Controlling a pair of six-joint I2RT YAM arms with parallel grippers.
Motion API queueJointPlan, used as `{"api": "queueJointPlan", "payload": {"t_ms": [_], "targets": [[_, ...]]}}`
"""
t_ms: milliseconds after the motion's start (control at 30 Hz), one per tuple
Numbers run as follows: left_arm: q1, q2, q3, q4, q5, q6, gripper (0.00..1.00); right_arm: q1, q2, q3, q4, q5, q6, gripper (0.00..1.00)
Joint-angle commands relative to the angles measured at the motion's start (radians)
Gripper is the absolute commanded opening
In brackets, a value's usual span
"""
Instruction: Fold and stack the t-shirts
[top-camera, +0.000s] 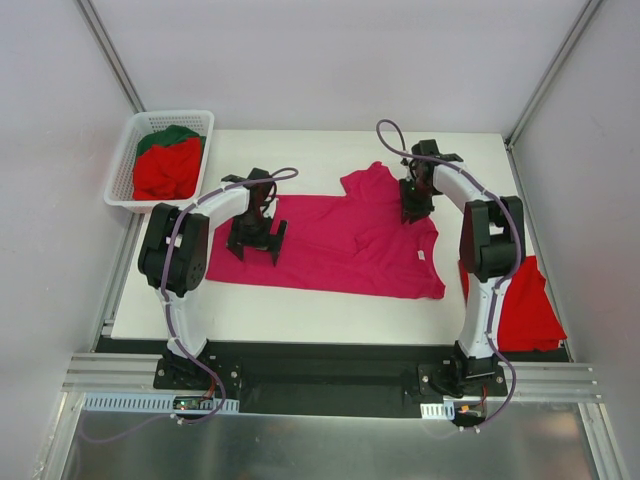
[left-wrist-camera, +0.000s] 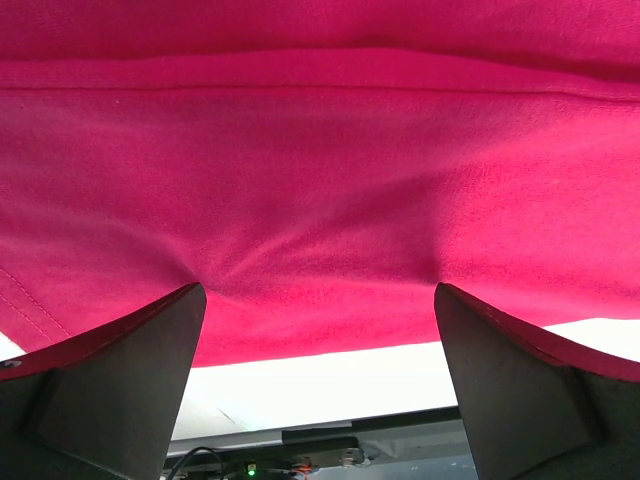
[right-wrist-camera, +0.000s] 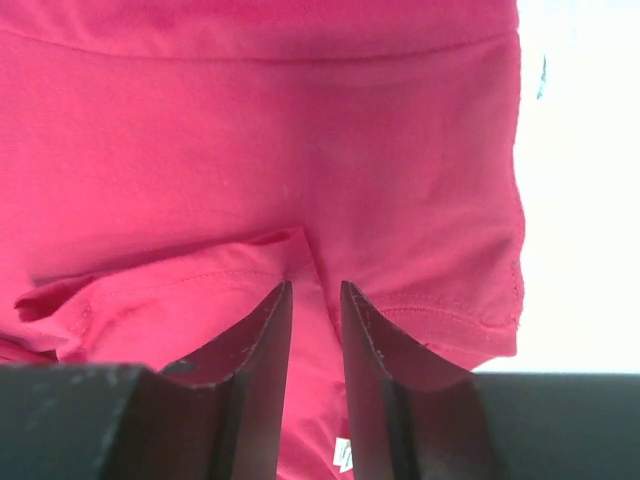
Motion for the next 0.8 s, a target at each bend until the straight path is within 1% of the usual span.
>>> {"api": "queueJointPlan", "payload": {"t_ms": [0, 267, 600, 667, 700, 767], "targets": [[-0.008, 0.002, 0.023, -0.036, -0.024, 0.018, 0.99, -0.001, 0.009, 0.049, 0.001, -0.036, 0.005, 0.31], [-0.008, 0.012, 0.031, -0.036, -0.028, 0.022, 0.99, -0.001, 0.023, 0.064, -0.011, -0.066, 0.011, 0.32], [-0.008, 0.019, 0.043, -0.039, -0.03, 0.027, 0.99, 0.005, 0.051, 0.061, -0.026, -0.077, 0.002, 0.28], [-0.008, 0.019, 0.043, -0.041, -0.033, 0.027, 0.99, 0.005, 0.051, 0.061, -0.026, -0.075, 0.002, 0.24], [-0.008, 0.019, 0.043, -0.041, -0.033, 0.027, 0.99, 0.005, 0.051, 0.063, -0.026, -0.074, 0.001, 0.16], [-0.008, 0.021, 0.042, -0.042, -0.035, 0.028, 0.99, 0.005, 0.051, 0.064, -0.029, -0.069, -0.001, 0.06]]}}
